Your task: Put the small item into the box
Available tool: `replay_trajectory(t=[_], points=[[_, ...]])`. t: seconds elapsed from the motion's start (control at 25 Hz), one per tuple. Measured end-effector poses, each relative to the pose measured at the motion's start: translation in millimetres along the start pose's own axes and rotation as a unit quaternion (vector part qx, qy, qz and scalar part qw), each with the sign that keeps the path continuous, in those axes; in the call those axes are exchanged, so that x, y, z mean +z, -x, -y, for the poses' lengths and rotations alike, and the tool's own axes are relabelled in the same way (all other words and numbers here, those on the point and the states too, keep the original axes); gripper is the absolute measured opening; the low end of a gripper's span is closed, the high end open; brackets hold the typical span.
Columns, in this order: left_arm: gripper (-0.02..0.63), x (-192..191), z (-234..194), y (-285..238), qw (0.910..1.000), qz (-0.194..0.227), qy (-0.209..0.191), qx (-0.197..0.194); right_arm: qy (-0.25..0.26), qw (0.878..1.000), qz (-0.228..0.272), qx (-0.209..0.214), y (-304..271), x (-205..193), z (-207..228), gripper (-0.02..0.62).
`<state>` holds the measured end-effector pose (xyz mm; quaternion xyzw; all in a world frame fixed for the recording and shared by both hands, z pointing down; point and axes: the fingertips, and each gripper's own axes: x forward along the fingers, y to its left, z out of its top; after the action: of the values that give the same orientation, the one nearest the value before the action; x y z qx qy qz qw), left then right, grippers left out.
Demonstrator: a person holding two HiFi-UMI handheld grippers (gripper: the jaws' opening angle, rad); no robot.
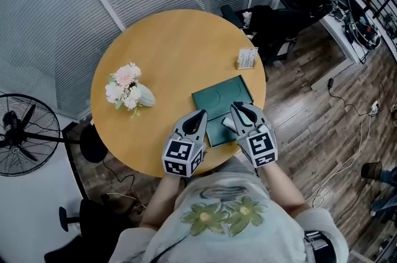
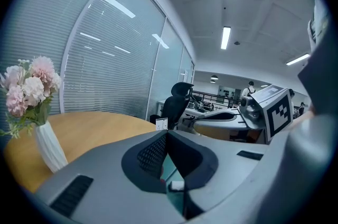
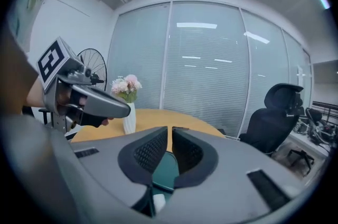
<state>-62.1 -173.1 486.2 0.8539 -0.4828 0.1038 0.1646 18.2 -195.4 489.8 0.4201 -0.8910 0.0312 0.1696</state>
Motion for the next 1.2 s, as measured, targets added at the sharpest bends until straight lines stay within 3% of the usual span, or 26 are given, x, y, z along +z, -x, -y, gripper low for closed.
replay_trajectory(t=[0.4, 1.2], points=[[0.000, 6, 8, 3, 0.9999, 0.010, -0.004, -0.006, -0.031, 0.999, 0.041, -0.006, 15, 20, 0, 0.006], [0.000, 9, 22, -3, 0.9998, 0.012, -0.007, -0.013, -0.018, 0.999, 0.034, 0.010, 19, 18, -4, 0.003]])
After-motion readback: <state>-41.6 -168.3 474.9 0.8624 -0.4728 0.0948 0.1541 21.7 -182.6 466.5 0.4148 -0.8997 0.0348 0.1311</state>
